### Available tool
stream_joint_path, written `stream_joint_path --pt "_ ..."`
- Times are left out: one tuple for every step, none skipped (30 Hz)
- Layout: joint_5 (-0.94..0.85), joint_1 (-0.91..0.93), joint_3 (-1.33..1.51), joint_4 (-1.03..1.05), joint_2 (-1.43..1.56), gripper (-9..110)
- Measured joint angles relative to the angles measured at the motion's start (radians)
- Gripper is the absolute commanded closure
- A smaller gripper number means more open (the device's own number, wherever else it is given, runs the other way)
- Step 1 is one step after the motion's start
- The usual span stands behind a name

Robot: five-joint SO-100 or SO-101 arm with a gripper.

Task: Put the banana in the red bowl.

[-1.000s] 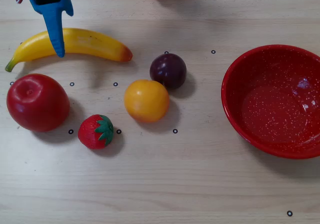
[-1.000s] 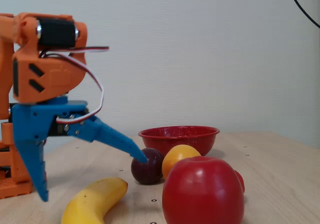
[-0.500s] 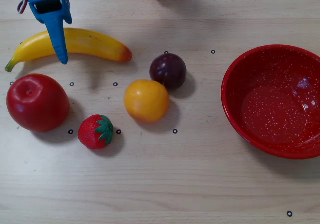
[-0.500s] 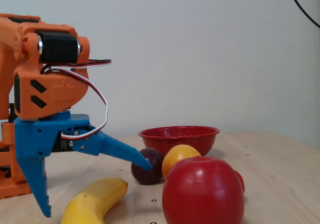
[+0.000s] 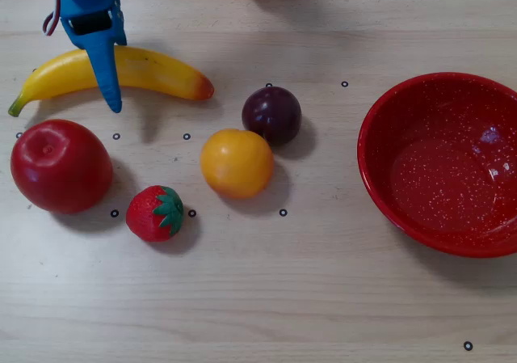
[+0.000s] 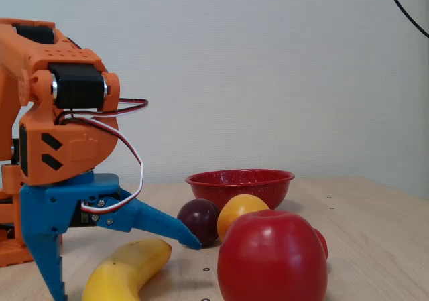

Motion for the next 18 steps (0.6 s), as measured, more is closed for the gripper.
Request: stream_joint_path --pt "0.0 0.0 0.0 -0.002 0.0 38" --pt "0.0 0.0 0.0 -0.006 0.0 38" --pt "0.0 0.0 0.0 -0.014 0.0 38" --pt "0.0 0.0 0.0 -0.017 0.0 38" --pt "0.0 0.0 0.0 -0.018 0.0 38" --pt "0.0 0.0 0.0 -0.02 0.0 38" --pt "0.0 0.0 0.0 -0.025 0.0 38" --pt "0.0 0.0 0.0 -0.026 0.0 39" --pt "0.0 0.0 0.0 -0.026 0.0 39" --pt "0.0 0.0 0.0 -0.026 0.0 40" --pt "0.0 0.0 0.0 -0.026 0.0 42" --pt "0.0 0.0 0.0 -0.026 0.0 43" --pt "0.0 0.0 0.0 -0.026 -0.002 43" --pt "0.0 0.0 0.0 -0.026 -0.002 45" --pt "0.0 0.0 0.0 -0.026 -0.002 45" --pt "0.0 0.0 0.0 -0.026 -0.002 45" --pt "0.0 0.0 0.0 -0.026 -0.002 46" --pt "0.0 0.0 0.0 -0.026 -0.002 47"
